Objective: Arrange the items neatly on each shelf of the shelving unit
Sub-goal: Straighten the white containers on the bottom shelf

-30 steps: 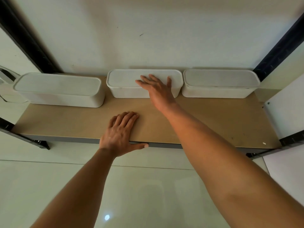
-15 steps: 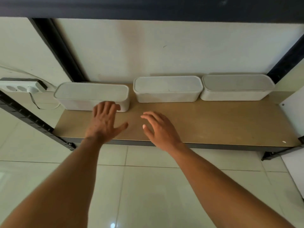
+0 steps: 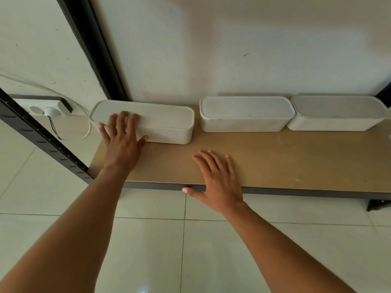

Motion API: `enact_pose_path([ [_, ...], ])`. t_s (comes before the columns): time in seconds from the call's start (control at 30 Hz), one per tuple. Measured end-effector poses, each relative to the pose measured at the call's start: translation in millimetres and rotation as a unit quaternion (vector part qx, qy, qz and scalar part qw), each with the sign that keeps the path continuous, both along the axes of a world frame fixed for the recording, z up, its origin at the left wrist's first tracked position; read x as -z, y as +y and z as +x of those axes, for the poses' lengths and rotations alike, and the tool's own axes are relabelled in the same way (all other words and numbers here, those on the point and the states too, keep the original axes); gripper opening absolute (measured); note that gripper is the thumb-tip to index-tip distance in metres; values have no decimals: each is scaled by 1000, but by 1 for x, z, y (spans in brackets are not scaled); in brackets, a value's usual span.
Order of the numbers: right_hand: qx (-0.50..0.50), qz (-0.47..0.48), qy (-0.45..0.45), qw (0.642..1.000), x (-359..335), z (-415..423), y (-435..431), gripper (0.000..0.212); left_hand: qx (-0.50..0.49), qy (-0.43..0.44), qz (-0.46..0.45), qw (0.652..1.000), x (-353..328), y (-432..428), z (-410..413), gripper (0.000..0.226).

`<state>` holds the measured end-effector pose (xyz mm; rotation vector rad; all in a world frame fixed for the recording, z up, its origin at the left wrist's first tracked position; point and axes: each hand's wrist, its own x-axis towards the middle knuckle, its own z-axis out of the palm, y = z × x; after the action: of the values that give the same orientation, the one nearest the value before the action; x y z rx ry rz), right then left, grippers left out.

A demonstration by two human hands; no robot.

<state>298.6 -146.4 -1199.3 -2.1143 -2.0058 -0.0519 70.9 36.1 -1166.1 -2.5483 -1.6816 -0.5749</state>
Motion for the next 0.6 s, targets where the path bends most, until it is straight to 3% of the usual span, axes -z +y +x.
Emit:
enact_pose_path([
  [0.6, 12, -14, -27, 999, -3, -3, 0, 95, -25, 7, 35, 999, 9, 26, 41, 62],
])
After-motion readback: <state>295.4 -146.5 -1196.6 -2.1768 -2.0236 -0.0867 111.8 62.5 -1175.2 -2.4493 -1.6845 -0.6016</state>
